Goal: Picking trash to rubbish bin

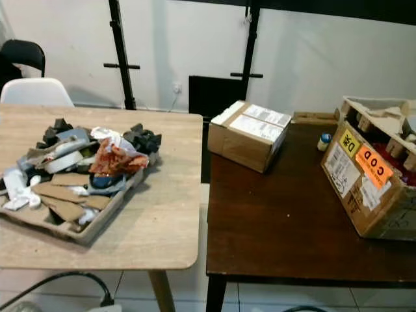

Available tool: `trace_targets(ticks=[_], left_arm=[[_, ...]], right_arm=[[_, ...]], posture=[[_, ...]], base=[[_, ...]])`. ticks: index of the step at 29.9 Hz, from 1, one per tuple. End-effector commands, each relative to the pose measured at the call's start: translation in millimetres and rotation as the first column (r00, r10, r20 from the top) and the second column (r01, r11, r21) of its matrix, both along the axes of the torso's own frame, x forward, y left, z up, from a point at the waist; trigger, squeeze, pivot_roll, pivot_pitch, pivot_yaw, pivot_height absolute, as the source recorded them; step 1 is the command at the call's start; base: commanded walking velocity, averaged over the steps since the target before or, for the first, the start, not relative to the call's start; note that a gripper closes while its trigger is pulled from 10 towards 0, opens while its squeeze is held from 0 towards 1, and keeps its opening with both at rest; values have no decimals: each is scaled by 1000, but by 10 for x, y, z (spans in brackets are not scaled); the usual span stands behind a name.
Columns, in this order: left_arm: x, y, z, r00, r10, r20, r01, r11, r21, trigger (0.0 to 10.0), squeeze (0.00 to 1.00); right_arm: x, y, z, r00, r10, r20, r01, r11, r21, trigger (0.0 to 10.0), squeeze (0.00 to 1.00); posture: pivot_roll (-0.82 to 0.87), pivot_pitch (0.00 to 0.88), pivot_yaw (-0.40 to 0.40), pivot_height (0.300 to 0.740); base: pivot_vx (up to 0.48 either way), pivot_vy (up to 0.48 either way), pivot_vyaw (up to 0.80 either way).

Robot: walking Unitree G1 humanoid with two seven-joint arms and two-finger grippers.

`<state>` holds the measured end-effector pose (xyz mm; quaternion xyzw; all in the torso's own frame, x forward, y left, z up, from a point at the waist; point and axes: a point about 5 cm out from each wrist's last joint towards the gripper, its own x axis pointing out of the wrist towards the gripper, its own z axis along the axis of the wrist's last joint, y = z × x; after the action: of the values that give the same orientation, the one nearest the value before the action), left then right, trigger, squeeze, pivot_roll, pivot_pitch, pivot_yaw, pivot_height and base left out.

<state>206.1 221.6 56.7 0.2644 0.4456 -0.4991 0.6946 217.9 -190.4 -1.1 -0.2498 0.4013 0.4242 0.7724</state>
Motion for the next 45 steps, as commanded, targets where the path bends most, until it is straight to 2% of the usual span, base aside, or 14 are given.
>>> trace_targets(ticks=[1,5,7,9,15,18,22,30,31,33,34,35,36,45], left_arm=[[-80,-31,-184,1000,29,-8,-29,1000,11,0,0],[-35,-54,-494,980,166,113,-170,985,25,0,0],[-35,-54,-494,980,166,113,-170,985,25,0,0],[-6,-65,-631,947,274,169,-280,960,12,0,0],[-68,-85,-957,851,501,158,-511,859,30,0,0],[-68,-89,-972,847,508,157,-518,855,30,0,0],[-81,-110,-1099,780,605,159,-616,787,32,0,0],[-59,-124,-1170,703,680,208,-698,716,18,0,0],[-67,-122,-1200,652,729,207,-747,664,13,0,0],[-77,-119,-1212,628,751,203,-768,640,11,0,0],[-87,-118,-1220,605,771,199,-787,617,0,5608,0],[-92,-118,-1226,589,784,196,-798,602,-7,5608,0],[-102,-113,-1235,587,784,204,-801,599,0,9686,0],[-120,-112,-1271,580,783,223,-808,588,39,10000,0]], right_arm=[[-75,-22,-125,1000,-6,-14,6,999,-49,10000,0],[-103,29,-305,998,-63,5,63,992,-106,10000,0],[-103,29,-305,998,-63,5,63,992,-106,10000,0],[-125,54,-386,995,-99,7,99,986,-132,10000,0],[-191,71,-630,934,-357,-9,352,923,-157,10000,0],[-188,70,-639,928,-372,-7,367,917,-158,10000,0],[-226,46,-718,800,-597,-55,588,800,-122,10000,0],[-386,68,-829,723,-678,-135,660,735,-157,10000,0],[-425,94,-856,690,-705,-165,687,709,-160,10000,0],[-435,101,-863,681,-712,-172,693,703,-161,10000,0],[-432,106,-864,684,-712,-158,695,702,-154,10000,0],[-427,110,-864,686,-713,-146,697,701,-148,10000,0],[-421,109,-864,678,-724,-130,710,690,-139,10000,0],[-439,116,-879,658,-746,-102,736,666,-118,10000,0]], posture=[[-26,171,-53,740],[-25,172,-58,740],[-25,172,-58,740],[-26,171,-58,740],[-28,170,-64,740],[-28,170,-64,740],[-27,174,-62,740],[-22,174,-58,740],[-24,173,-53,740],[-25,173,-50,740],[-25,172,-49,740],[-25,172,-49,740],[-27,172,-47,740],[-26,166,-49,740]], base=[[0,0,0],[0,0,0],[0,0,0],[0,0,0],[0,0,0],[0,0,0],[0,0,0],[0,0,0],[0,0,0],[0,0,0],[0,0,0],[0,0,0],[0,0,0],[0,0,0]])
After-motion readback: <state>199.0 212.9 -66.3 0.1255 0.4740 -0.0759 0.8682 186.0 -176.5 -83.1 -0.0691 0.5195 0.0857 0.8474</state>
